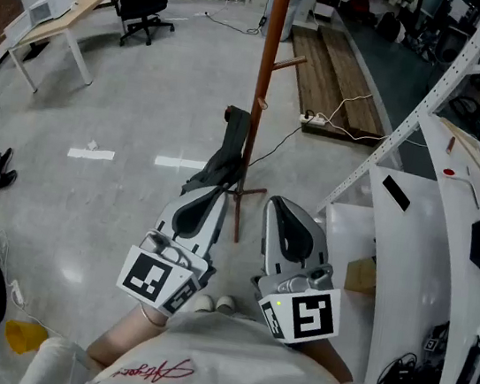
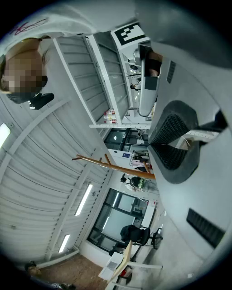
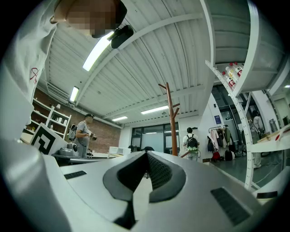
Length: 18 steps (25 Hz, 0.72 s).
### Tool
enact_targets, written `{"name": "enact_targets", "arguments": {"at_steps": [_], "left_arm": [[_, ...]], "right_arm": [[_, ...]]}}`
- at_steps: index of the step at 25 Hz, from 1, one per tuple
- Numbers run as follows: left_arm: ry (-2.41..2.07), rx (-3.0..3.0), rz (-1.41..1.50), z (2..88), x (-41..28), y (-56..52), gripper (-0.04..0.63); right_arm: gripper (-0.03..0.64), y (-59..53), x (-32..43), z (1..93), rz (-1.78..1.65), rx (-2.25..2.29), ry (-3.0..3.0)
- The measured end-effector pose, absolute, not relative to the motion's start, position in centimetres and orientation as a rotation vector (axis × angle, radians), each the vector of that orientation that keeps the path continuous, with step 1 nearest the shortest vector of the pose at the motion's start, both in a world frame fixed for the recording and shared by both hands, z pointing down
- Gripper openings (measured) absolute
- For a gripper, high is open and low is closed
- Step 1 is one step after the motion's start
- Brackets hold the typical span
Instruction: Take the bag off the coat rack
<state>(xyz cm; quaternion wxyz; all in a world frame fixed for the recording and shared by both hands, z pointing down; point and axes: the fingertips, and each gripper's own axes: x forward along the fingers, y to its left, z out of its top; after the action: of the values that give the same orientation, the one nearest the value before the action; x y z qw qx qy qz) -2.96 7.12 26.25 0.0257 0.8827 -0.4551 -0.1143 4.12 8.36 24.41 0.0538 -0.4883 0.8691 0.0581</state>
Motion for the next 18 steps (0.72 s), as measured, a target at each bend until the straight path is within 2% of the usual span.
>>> {"name": "enact_targets", "arguments": {"at_steps": [18], "left_arm": [[-1.429,2.721,-0.372,26.08,-2.93,6.49,0.017]], "right_arm": [[0.020,8.00,4.54,23.94,0.240,-1.481,2.592]]}}
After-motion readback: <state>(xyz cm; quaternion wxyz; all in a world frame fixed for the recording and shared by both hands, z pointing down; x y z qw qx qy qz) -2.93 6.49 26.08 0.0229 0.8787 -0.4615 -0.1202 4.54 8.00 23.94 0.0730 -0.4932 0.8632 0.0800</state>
